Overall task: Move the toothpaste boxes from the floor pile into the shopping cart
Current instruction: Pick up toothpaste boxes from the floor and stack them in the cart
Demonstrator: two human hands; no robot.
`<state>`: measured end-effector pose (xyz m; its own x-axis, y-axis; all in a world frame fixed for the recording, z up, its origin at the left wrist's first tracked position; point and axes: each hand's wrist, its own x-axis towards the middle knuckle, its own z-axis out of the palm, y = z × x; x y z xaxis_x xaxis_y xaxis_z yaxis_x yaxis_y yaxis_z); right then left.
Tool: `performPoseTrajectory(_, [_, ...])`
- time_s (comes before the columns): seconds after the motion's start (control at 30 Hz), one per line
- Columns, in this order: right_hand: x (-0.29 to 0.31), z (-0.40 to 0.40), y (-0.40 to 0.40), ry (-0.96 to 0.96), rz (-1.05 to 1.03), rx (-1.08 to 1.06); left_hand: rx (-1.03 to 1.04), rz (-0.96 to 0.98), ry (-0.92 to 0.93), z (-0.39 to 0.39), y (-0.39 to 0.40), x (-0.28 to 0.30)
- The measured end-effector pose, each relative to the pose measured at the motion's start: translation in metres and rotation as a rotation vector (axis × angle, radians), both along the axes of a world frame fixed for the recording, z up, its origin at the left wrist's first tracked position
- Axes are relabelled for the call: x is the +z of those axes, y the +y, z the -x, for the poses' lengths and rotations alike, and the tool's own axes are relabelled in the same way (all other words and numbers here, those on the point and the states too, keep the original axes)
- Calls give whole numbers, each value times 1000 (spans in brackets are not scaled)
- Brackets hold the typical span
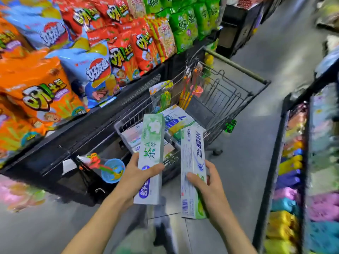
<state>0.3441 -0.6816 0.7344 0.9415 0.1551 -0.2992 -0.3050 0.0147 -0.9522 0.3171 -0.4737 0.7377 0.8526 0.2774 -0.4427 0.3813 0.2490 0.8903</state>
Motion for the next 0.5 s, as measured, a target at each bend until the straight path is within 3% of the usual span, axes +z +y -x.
performPoseTrajectory(0.27, [-26, -142, 30, 47, 114, 151, -73, -300, 79, -121, 46, -55])
performPoseTrajectory(0.5, [-73, -277, 57, 46, 295, 347, -251, -767, 104, -229, 96, -132])
